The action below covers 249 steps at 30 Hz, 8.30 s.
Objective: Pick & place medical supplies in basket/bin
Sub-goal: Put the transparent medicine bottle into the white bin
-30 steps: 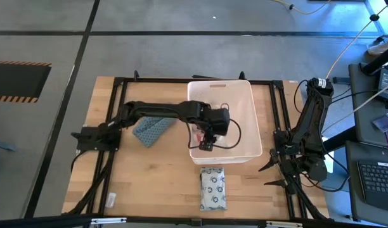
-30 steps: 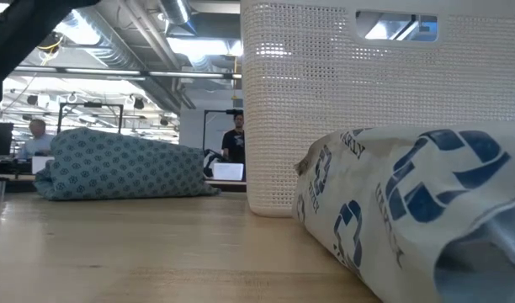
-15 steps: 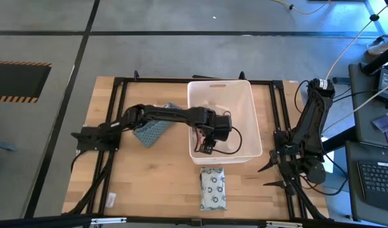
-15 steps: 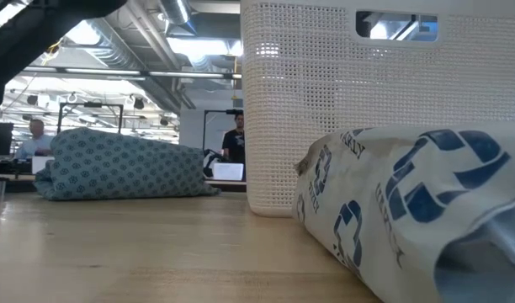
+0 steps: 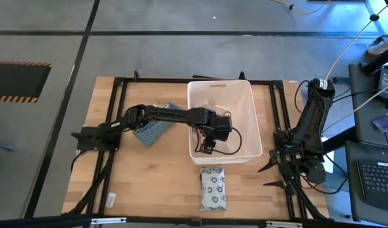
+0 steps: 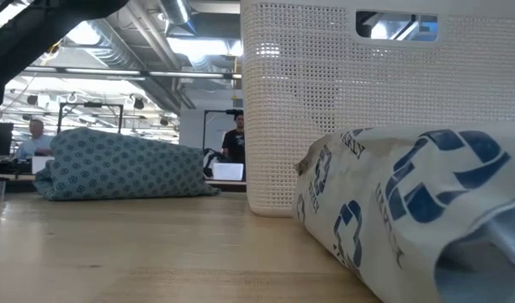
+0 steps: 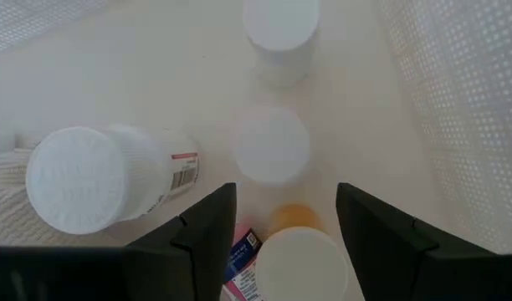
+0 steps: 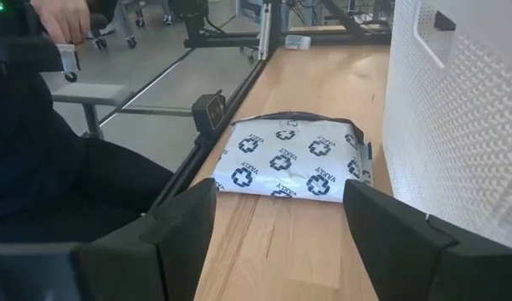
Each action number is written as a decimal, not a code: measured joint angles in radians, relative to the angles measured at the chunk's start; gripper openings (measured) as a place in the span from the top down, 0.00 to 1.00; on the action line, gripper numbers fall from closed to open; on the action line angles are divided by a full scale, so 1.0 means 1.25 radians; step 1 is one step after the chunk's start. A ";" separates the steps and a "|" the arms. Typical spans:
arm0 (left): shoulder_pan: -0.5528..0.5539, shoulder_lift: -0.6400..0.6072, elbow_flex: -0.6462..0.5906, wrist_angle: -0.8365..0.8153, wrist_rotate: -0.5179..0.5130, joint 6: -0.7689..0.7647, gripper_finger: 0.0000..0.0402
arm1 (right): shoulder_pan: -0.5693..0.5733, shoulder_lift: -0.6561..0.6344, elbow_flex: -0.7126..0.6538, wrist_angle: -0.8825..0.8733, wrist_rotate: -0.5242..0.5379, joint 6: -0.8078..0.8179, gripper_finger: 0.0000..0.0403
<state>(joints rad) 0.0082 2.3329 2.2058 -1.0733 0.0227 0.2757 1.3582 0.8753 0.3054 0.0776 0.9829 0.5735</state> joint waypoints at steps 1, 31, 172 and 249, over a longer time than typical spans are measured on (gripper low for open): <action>0.000 0.000 0.000 0.000 0.000 0.000 0.50 | 0.000 0.000 0.000 0.000 0.000 0.000 0.34; -0.209 -0.446 -0.037 -0.397 -0.201 -0.518 0.48 | 0.000 0.021 0.000 0.007 -0.043 0.252 0.34; -0.599 -0.614 -1.374 0.595 0.699 -1.698 0.55 | 0.000 0.068 0.000 0.026 -0.034 0.207 0.34; -0.586 -0.533 -1.356 0.708 0.601 -1.679 0.66 | 0.000 0.068 0.000 0.017 -0.034 0.165 0.34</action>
<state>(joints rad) -0.7245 1.6665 0.5107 -0.1884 0.7744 -1.8237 1.3579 0.9600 0.3054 0.0994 0.9409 0.7801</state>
